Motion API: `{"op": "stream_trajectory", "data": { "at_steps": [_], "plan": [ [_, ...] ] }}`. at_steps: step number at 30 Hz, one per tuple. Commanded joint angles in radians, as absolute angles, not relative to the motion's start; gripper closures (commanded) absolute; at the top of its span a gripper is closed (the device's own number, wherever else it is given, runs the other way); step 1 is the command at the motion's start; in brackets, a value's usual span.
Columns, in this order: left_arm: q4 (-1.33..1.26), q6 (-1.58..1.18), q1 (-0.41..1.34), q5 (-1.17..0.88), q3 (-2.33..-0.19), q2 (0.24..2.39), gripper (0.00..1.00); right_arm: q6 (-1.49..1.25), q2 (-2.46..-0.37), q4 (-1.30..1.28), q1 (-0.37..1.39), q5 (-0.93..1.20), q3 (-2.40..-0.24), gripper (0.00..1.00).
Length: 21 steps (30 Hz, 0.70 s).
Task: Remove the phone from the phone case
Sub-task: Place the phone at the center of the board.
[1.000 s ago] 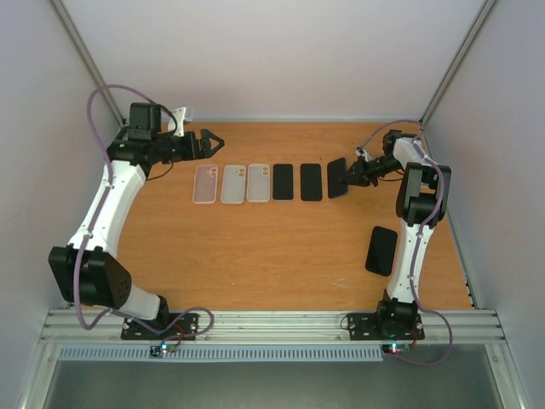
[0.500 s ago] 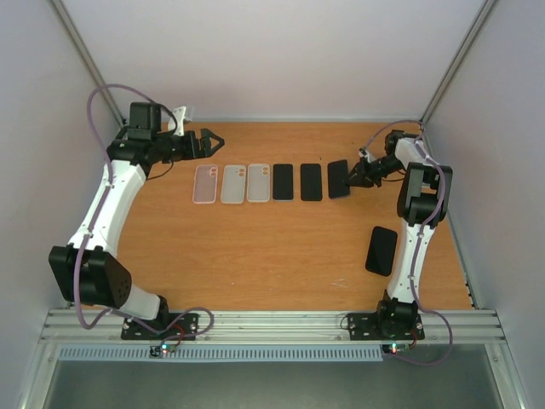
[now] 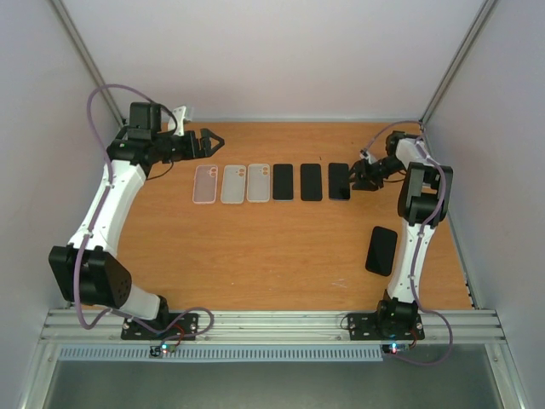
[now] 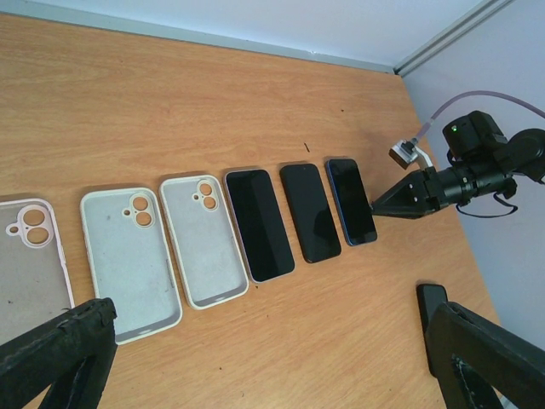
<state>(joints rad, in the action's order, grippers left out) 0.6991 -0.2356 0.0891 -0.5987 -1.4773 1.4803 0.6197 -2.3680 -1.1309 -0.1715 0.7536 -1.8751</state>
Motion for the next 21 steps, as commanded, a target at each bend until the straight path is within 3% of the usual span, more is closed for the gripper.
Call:
{"op": "stream_trajectory", "data": {
  "at_steps": [1, 11, 16, 21],
  "plan": [
    [0.650, -0.235, 0.087, -0.601, -1.492, 1.476, 0.01, 0.651, -2.296, -1.161, -0.200, 0.708, -1.894, 0.40],
    [0.643, -0.230, 0.087, -0.600, -1.471, 1.442, 0.01, 0.860, -1.949, -1.279, -0.293, 0.577, -1.594, 0.02],
    [0.624, -0.244, 0.087, -0.612, -1.468, 1.448, 0.01, 0.980, -1.861, -1.441, -0.419, 0.572, -1.506, 0.01],
    [0.607, -0.267, 0.087, -0.625, -1.468, 1.463, 0.01, 1.046, -1.803, -1.426, -0.459, 0.443, -1.365, 0.02]
  ]
}}
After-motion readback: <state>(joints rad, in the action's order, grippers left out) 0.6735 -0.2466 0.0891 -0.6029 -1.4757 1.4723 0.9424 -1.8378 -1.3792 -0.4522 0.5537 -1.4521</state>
